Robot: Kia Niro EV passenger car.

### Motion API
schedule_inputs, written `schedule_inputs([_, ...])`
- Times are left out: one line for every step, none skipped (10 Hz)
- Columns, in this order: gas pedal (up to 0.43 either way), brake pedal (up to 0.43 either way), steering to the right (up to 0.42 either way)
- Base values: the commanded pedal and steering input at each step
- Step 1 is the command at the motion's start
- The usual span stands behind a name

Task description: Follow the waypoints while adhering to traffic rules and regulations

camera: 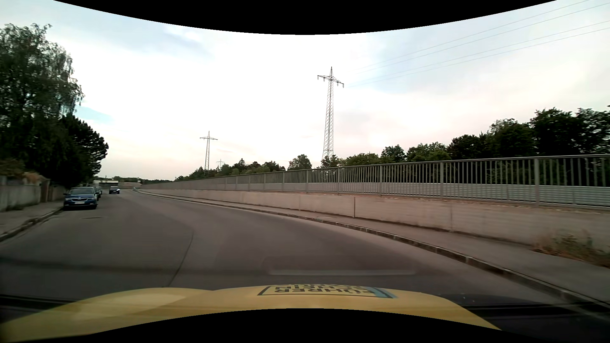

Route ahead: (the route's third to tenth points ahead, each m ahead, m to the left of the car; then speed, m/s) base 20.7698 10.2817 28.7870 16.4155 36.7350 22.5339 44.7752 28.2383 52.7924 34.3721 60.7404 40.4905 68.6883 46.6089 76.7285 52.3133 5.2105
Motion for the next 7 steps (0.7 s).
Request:
schedule_inputs([0.067, 0.000, -0.212])
schedule_inputs([0.067, 0.000, -0.209])
schedule_inputs([0.067, 0.000, -0.203])
schedule_inputs([0.067, 0.000, -0.198])
schedule_inputs([0.059, 0.000, -0.189])
schedule_inputs([0.047, 0.000, -0.177])
schedule_inputs([0.039, 0.000, -0.168])
